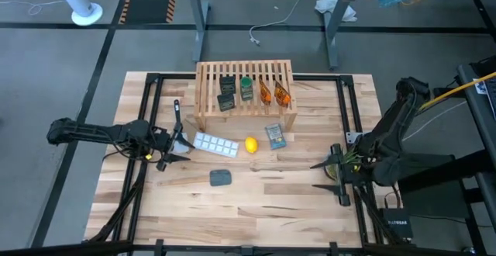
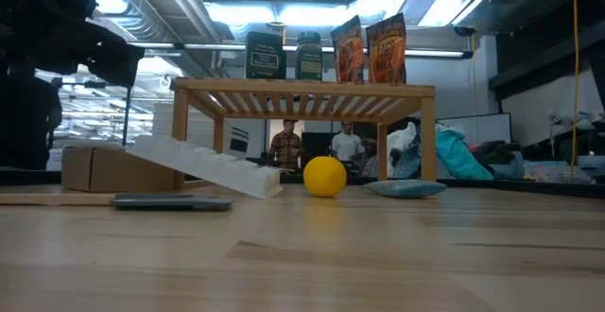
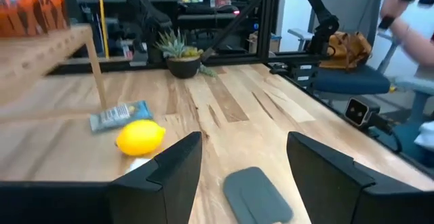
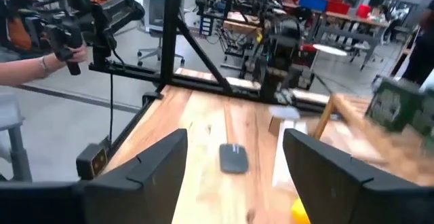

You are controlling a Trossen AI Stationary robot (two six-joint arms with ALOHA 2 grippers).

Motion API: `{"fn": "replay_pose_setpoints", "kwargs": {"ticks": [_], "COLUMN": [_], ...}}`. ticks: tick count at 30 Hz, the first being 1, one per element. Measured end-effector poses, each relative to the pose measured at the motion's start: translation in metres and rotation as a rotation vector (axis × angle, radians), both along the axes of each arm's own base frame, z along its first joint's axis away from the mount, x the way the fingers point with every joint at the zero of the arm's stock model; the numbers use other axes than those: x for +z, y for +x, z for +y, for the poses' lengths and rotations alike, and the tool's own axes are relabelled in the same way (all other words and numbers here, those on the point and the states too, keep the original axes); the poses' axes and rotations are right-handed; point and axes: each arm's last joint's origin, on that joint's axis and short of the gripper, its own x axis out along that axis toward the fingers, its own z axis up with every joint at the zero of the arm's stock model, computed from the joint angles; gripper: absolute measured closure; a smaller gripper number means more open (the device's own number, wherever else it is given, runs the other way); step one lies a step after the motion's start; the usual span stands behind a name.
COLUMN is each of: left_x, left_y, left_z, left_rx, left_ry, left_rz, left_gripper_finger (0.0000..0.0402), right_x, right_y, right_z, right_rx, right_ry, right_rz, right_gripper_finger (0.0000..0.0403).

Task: Shelf spices
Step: Return to Home Position

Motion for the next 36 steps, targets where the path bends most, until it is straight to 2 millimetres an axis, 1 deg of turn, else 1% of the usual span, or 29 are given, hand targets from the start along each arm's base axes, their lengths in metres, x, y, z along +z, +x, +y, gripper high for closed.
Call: {"fn": "replay_pose_setpoints", "kwargs": {"ticks": [4, 8, 10, 12, 14, 16, 20, 25, 31, 36], "left_x": [-0.003, -0.007, -0.007, -0.007, -0.007, -0.007, -0.007, -0.007, -0.007, -0.007], "left_y": [0.000, -0.001, -0.001, -0.001, -0.001, -0.001, -0.001, -0.001, 0.000, 0.000], "left_z": [0.000, 0.000, 0.000, 0.000, 0.000, 0.000, 0.000, 0.002, 0.004, 0.005], "left_rx": [0.009, 0.014, 0.016, 0.019, 0.022, 0.024, 0.033, 0.090, 0.174, 0.193], "left_ry": [-0.077, -0.095, -0.101, -0.116, -0.121, -0.123, -0.141, -0.151, -0.141, -0.138], "left_rz": [0.048, 0.097, 0.099, 0.102, 0.104, 0.105, 0.108, 0.107, 0.098, 0.097], "left_gripper_finger": [0.0192, 0.0192, 0.0192, 0.0192, 0.0192, 0.0192, 0.0192, 0.0192, 0.0192, 0.0192], "right_x": [-0.040, -0.070, -0.082, -0.090, -0.096, -0.097, -0.091, -0.087, -0.090, -0.094], "right_y": [-0.010, -0.019, -0.024, -0.027, -0.031, -0.033, -0.035, -0.035, -0.022, -0.008], "right_z": [-0.015, -0.028, -0.034, -0.039, -0.043, -0.046, -0.048, -0.053, -0.062, -0.077], "right_rx": [0.003, 0.073, 0.107, 0.140, 0.176, 0.198, 0.205, 0.192, 0.229, 0.205], "right_ry": [0.073, 0.157, 0.171, 0.181, 0.154, 0.120, 0.032, -0.006, -0.040, -0.031], "right_rz": [-0.015, -0.067, -0.104, -0.150, -0.195, -0.243, -0.308, -0.350, -0.357, -0.322], "right_gripper_finger": [0.0152, 0.0152, 0.0152, 0.0152, 0.0152, 0.0152, 0.0152, 0.0152, 0.0152, 0.0152]}}
